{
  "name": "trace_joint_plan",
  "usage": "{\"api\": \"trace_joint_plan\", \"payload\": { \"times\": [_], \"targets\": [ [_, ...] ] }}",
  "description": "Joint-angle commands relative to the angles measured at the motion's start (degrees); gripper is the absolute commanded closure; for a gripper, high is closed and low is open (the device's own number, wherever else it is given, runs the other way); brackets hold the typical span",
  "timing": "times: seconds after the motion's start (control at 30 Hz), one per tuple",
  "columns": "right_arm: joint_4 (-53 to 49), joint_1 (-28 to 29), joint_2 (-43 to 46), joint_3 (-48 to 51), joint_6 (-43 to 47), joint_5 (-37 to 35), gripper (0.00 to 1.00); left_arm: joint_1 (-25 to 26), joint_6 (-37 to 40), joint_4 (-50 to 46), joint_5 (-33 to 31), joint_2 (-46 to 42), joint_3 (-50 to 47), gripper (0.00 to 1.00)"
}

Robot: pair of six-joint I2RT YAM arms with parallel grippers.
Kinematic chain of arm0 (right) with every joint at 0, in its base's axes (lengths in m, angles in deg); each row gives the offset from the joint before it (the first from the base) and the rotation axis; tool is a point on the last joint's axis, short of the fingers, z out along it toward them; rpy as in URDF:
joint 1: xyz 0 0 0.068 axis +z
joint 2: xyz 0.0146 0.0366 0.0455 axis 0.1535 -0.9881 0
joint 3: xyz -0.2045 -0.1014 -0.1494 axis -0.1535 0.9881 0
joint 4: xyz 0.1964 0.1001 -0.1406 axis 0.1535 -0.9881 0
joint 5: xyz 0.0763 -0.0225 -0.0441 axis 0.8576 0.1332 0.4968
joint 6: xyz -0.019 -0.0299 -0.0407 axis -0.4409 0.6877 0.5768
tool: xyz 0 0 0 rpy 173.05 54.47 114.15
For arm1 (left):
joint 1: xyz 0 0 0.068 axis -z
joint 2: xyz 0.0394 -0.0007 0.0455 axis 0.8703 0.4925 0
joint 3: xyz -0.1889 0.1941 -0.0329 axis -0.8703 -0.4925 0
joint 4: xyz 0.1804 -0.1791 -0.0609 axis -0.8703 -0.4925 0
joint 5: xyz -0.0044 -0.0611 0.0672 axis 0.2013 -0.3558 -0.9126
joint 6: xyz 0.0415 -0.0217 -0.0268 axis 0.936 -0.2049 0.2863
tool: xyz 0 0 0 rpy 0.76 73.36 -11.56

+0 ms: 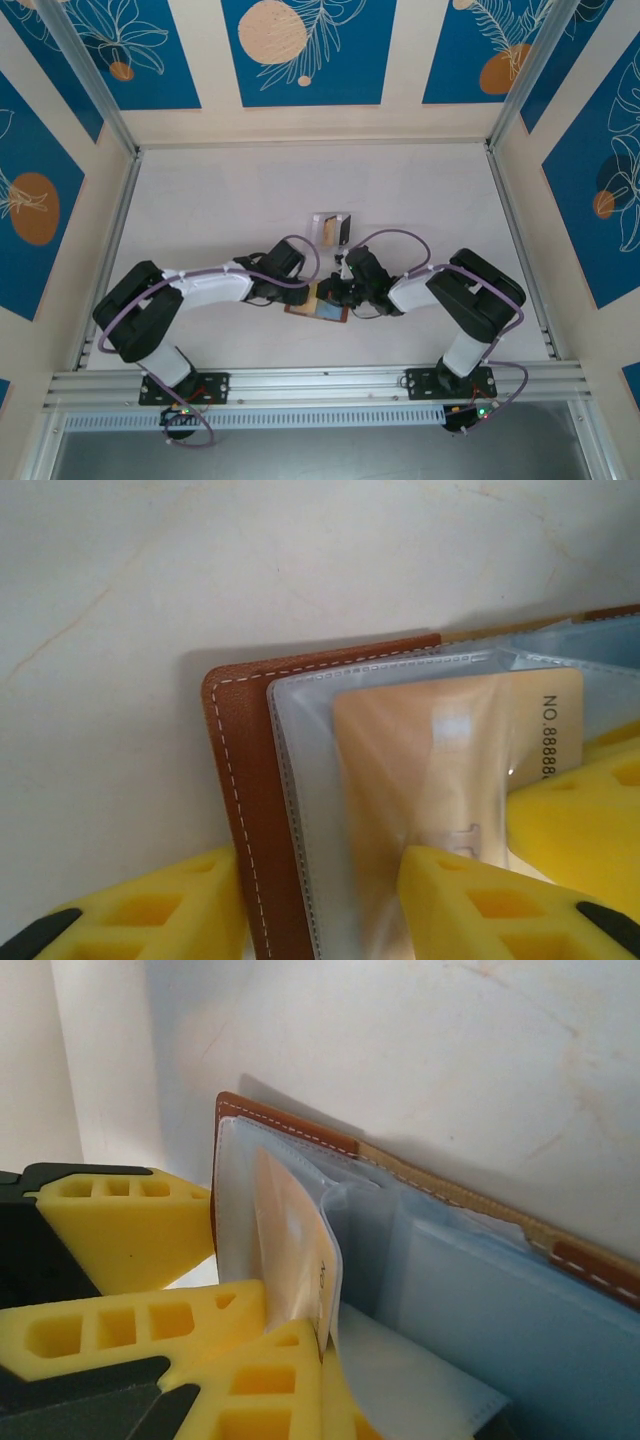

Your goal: Put the credit cards into the card holder

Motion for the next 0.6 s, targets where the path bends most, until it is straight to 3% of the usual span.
{"api": "trace_joint_plan", "payload": {
  "times": [0.0,0.27,0.57],
  "targets": [
    [-11.18,-0.90,-4.18,1.05,4.50,-0.45,1.00,-0.80,-1.92,-5.51,5.18,-3.09,-2.05,0.55],
    [-16.28,-1.84,-4.10,-1.41,9.52,2.71,1.00,-7.51,-0.73,-8.16,8.85,-9.46,-2.61,0.66],
    [-19.92,-3.13,-3.52,-3.20,12.93,4.58,1.00,-8.87,3.41,-8.26,9.66,-2.75,1.07,0.80]
  ]
}}
